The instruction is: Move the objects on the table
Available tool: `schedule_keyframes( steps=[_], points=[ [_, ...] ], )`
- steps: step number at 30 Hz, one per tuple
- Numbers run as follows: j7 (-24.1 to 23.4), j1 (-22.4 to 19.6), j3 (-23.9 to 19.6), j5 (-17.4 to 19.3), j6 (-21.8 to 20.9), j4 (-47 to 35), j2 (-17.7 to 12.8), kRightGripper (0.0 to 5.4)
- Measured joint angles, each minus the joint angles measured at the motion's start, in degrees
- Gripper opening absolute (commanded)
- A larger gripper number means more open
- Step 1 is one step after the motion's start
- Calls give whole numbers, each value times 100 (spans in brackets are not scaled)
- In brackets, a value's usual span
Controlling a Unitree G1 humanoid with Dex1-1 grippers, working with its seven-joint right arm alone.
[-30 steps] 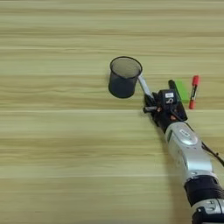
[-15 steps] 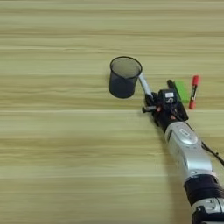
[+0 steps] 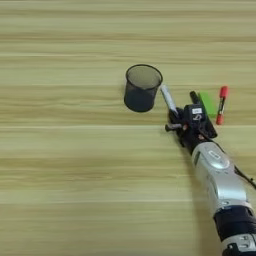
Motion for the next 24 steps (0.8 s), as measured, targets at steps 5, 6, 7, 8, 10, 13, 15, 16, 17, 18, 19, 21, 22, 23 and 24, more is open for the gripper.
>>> schedule_keyframes(
  steps=[5,6,7,8,10,13,15,16,17,18,19,21,22,23,24],
  points=[
    [-59,7,-105,8,50,-257,-45,76],
    [-61,7,-116,8,54,-272,-55,76],
    [-62,7,-124,9,84,-287,-64,76],
    [-64,8,-130,10,120,-304,-70,76],
    [-66,23,-136,16,146,-399,-73,76],
    [-68,41,-180,58,158,-594,-85,76],
    [-76,43,-256,107,165,-727,-126,76],
    [-80,43,-291,114,169,-747,-157,76],
    [-82,43,-320,117,179,-749,-178,76],
    [-85,44,-350,121,214,-756,-199,76],
    [-88,45,-367,124,244,-780,-209,76],
    [-90,44,-407,137,262,-868,-216,76],
    [-96,45,-470,154,263,-877,-226,76],
    [-101,45,-510,159,264,-877,-248,76],
    [-107,45,-581,176,265,-876,-277,76]
  ],
)
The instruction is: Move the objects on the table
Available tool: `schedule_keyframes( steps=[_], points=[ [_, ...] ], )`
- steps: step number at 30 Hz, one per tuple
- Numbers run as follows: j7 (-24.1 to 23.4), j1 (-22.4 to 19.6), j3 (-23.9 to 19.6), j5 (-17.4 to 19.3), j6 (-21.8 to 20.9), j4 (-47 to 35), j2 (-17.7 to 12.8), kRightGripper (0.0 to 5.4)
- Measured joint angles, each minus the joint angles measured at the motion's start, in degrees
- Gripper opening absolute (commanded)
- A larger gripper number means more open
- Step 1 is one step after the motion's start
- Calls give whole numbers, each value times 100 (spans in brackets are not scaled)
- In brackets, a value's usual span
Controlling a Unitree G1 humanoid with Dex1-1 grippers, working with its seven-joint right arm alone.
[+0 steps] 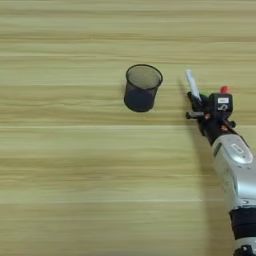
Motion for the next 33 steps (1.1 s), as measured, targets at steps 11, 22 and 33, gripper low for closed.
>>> schedule_keyframes(
  steps=[11,22,33],
  points=[
    [-135,1,-688,162,-28,390,-427,76],
    [-179,59,-1010,179,-205,982,-661,76],
    [-104,-95,-1000,178,-572,1793,-735,76]
  ],
)
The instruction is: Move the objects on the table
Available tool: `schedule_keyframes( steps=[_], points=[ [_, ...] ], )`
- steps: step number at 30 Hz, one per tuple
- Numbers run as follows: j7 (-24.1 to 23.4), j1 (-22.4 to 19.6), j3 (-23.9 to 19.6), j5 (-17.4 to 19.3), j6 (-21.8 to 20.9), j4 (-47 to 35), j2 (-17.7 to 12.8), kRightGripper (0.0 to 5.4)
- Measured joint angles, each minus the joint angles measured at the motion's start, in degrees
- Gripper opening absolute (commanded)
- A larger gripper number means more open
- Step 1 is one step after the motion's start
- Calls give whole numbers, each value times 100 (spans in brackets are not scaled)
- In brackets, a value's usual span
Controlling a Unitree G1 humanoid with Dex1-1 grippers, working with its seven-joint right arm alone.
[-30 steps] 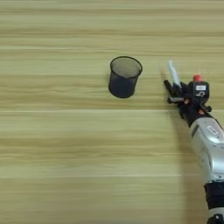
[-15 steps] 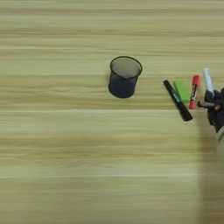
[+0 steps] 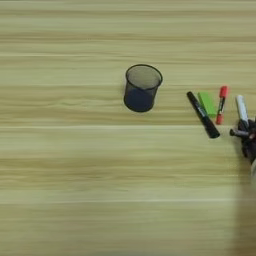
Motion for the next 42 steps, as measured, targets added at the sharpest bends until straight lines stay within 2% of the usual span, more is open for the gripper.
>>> schedule_keyframes(
  steps=[9,10,15,28,42],
  points=[
    [5,-94,35,1,-186,249,-54,76],
    [5,-96,45,1,-187,250,-56,105],
    [4,-81,116,2,-171,230,-52,157],
    [-28,149,239,1,-51,-202,-2,270],
    [-113,469,271,3,73,-1294,53,453]
  ],
)
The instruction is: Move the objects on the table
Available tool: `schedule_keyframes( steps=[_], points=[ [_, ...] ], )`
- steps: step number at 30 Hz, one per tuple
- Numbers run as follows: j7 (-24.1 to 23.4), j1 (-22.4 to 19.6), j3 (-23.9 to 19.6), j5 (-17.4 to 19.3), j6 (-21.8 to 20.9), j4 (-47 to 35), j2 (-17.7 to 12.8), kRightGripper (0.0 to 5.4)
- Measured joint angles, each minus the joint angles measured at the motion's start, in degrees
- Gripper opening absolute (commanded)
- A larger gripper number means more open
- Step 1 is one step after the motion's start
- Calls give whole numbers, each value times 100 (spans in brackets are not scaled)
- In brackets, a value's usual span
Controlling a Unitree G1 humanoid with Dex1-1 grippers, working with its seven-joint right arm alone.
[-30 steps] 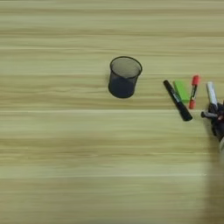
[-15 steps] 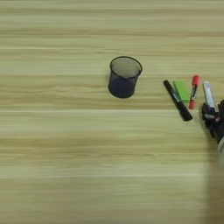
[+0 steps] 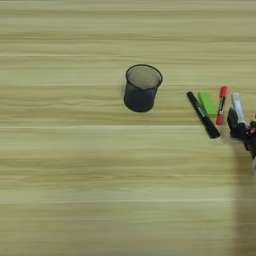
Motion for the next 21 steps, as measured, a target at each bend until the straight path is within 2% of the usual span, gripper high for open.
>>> schedule_keyframes(
  steps=[7,13,21],
  points=[
    [109,191,271,-3,5,-303,182,537],
    [169,472,490,-21,94,-706,288,537],
    [279,639,720,-42,187,-856,341,537]
  ],
)
